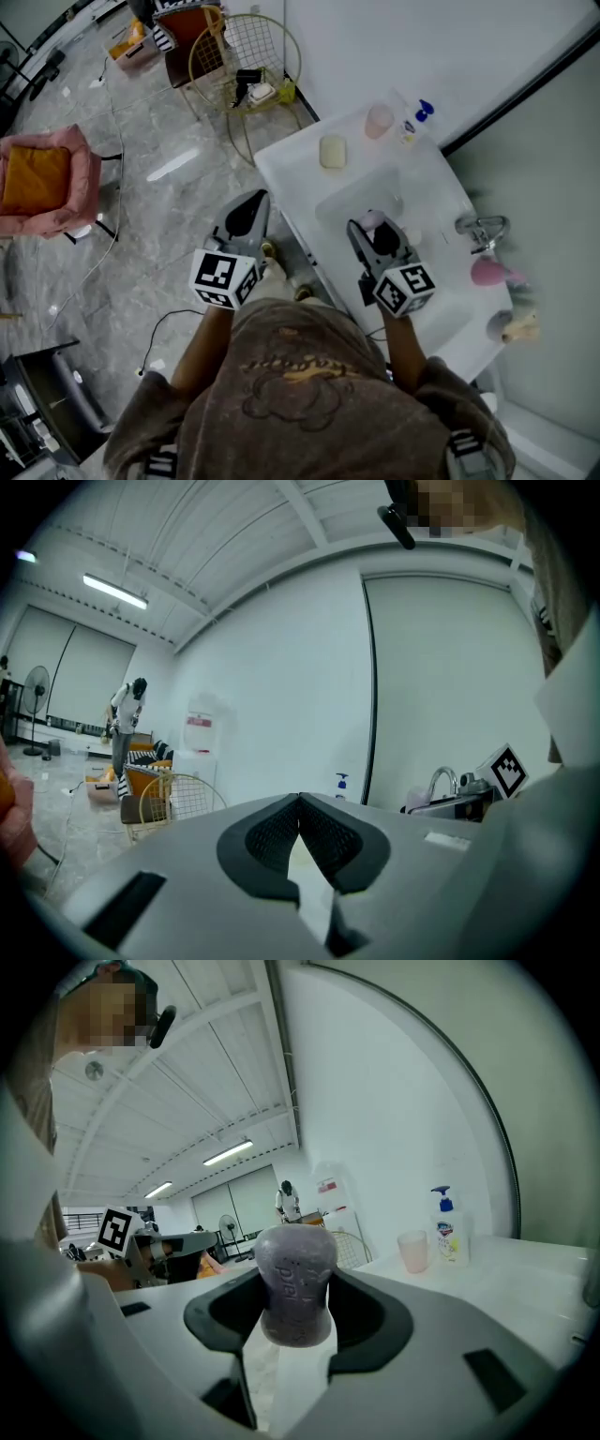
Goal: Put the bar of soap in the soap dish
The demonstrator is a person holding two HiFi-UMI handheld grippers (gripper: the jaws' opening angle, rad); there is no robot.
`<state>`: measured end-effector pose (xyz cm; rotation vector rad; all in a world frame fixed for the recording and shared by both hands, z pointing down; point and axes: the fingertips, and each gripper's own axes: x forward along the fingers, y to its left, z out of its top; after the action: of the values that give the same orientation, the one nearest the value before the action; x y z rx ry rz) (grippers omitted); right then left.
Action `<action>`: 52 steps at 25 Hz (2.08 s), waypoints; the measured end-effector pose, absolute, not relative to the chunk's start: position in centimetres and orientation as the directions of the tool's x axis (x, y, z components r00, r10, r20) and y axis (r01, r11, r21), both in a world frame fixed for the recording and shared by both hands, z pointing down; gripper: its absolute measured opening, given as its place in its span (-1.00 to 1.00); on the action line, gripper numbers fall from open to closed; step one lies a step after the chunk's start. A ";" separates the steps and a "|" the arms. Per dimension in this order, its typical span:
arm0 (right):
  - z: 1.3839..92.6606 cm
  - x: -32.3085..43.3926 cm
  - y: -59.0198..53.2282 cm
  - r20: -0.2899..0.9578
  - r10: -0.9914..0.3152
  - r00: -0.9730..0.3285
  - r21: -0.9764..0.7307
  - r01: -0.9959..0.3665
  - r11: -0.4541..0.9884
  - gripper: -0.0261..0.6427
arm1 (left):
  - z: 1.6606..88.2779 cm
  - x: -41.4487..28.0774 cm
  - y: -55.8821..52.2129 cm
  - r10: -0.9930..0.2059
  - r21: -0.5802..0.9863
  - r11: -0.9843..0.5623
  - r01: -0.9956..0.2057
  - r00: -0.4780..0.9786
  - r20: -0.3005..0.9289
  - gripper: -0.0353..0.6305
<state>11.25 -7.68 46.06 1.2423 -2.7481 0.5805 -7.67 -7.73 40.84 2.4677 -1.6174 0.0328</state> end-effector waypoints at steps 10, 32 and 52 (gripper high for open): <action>45.6 8.7 -17.5 0.233 -0.790 -0.567 -0.292 -0.816 0.499 -0.28 | 40.7 -9.2 -19.6 -0.823 0.154 -0.529 -0.835 0.548 0.146 -0.88; 49.8 7.0 -27.3 0.384 -0.792 -0.474 -0.233 -0.880 0.414 -0.28 | 42.7 -8.4 -27.4 -0.728 0.205 -0.634 -0.746 0.664 0.170 -0.88; 61.9 6.1 -31.1 0.630 -0.636 -0.447 -0.189 -0.882 0.432 -0.28 | 45.1 -9.0 -27.4 -0.741 0.206 -0.594 -0.777 0.629 0.234 -0.88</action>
<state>6.07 -31.14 61.95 1.2795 -2.2192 0.6989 -8.96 -27.35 45.09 2.5658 -1.2276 0.1778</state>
